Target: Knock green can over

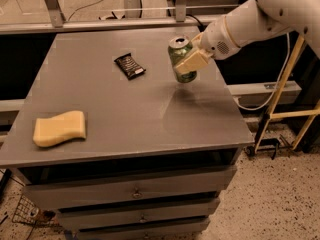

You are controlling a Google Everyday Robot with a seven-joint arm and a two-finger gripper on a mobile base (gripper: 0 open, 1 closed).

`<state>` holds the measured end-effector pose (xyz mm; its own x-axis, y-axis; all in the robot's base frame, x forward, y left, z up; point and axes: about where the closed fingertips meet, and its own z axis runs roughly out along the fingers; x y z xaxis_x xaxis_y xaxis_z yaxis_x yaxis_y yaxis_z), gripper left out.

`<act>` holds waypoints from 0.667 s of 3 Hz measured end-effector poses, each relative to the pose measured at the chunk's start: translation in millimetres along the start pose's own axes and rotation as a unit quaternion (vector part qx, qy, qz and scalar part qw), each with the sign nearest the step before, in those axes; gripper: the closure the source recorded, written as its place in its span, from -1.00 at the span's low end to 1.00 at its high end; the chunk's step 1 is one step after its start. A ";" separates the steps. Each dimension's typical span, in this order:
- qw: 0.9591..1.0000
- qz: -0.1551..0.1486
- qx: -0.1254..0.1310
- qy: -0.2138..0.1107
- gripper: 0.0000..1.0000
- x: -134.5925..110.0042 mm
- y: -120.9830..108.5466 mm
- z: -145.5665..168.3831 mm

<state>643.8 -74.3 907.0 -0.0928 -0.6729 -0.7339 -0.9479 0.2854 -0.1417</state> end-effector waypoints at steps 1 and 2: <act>0.992 -0.078 -0.036 0.094 1.00 -4.1 20.4 1.0; 0.971 -0.138 -0.066 0.186 1.00 -2.7 39.9 10.0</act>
Offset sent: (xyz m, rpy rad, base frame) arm -0.0551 0.0230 -0.0328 -0.7918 0.0437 0.3598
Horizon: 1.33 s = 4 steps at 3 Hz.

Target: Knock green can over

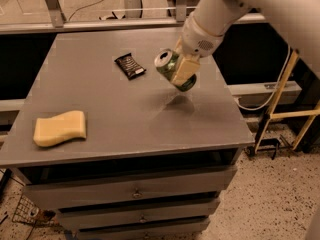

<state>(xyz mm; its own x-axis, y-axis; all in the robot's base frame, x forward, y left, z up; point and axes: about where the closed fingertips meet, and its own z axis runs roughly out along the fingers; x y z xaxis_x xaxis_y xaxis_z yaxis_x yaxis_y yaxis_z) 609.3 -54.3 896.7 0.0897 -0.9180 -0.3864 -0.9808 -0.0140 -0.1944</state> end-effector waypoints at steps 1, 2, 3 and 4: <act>0.994 -0.043 -0.030 0.094 1.00 1.6 16.9 19.4; 0.986 -0.067 -0.055 0.143 1.00 -0.3 29.1 34.1; 0.982 -0.079 -0.075 0.156 1.00 -0.6 35.6 46.8; 0.981 -0.081 -0.092 0.147 1.00 0.8 37.7 55.7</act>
Offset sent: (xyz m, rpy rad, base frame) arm -0.0388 0.0238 -0.0538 -0.4478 0.0938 0.1696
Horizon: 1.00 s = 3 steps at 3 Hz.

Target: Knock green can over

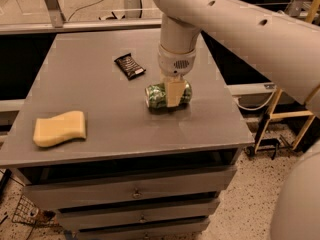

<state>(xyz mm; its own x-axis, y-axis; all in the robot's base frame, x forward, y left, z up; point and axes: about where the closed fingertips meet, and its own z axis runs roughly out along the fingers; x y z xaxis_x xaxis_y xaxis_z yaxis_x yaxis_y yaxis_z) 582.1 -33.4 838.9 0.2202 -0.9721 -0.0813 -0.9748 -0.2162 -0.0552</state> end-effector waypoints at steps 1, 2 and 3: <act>1.000 0.000 0.000 0.000 0.67 -0.2 -0.2 -3.0; 1.000 0.001 0.005 -0.004 0.05 -0.6 -1.8 -2.3; 0.999 0.010 0.028 -0.026 -0.42 5.3 2.7 -9.5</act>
Offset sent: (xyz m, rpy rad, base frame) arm 0.0000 0.0000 0.0031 0.0000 0.0001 0.0000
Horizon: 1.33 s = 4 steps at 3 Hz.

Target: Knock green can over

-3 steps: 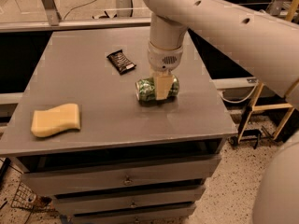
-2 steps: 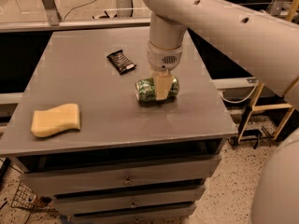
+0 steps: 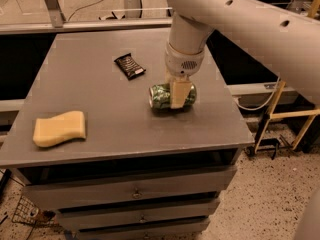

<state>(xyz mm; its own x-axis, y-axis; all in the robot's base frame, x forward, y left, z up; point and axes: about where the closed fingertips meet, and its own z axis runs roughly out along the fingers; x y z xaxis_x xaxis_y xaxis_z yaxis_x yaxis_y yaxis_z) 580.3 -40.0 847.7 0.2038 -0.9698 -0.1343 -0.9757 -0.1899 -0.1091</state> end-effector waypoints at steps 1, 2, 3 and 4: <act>0.999 0.012 0.026 -0.019 -0.88 8.1 7.7 -19.7; 0.999 0.016 0.033 -0.021 -1.00 12.1 9.5 -33.6; 0.999 0.014 0.030 -0.017 -1.00 12.4 9.6 -37.9; 0.999 0.040 0.034 0.006 -1.00 27.6 24.2 -57.0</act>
Offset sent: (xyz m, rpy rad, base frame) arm -0.0117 -0.0251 0.0418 0.0676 -0.0611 -0.0449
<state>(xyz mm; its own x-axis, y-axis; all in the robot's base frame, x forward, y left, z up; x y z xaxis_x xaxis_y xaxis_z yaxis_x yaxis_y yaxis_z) 557.7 -80.0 897.6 0.1247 -0.9831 -0.1343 -0.9811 -0.1019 -0.1646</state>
